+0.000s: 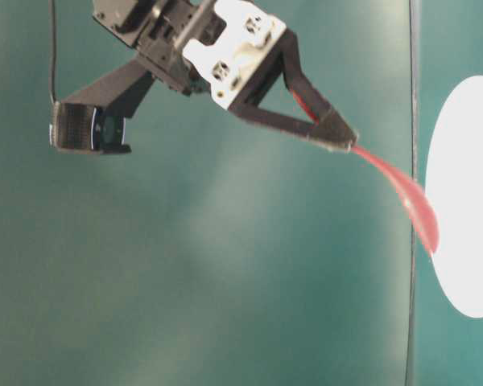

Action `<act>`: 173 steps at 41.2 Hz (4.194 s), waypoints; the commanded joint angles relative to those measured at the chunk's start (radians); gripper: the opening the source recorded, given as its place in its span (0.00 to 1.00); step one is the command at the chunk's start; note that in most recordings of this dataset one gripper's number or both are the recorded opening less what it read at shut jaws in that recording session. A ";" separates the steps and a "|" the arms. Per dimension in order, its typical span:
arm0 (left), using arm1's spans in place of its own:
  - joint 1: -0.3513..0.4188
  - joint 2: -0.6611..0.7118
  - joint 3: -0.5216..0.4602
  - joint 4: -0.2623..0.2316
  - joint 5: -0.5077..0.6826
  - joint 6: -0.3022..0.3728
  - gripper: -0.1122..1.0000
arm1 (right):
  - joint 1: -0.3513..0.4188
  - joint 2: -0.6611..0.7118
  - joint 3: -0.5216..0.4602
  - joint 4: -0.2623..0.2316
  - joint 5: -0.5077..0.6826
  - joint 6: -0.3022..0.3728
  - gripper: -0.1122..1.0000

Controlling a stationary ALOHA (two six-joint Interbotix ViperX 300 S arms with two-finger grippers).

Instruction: Grip the spoon and scoop the red block from the bowl with right arm.

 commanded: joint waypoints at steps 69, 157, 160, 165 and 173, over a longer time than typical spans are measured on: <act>0.003 0.008 -0.031 0.002 -0.008 0.003 0.10 | 0.003 0.176 -0.156 -0.032 0.256 0.077 0.32; 0.003 0.005 -0.032 0.002 -0.003 -0.002 0.10 | 0.041 0.071 -0.037 -0.043 -0.186 0.106 0.32; 0.003 0.005 -0.032 0.002 -0.005 -0.002 0.10 | 0.043 0.054 -0.012 -0.044 -0.233 0.100 0.32; 0.003 0.005 -0.032 0.002 -0.005 -0.002 0.10 | 0.046 0.015 0.044 -0.048 -0.327 0.092 0.32; 0.003 0.003 -0.032 0.002 -0.005 -0.003 0.10 | 0.049 -0.061 0.138 -0.048 -0.489 0.092 0.32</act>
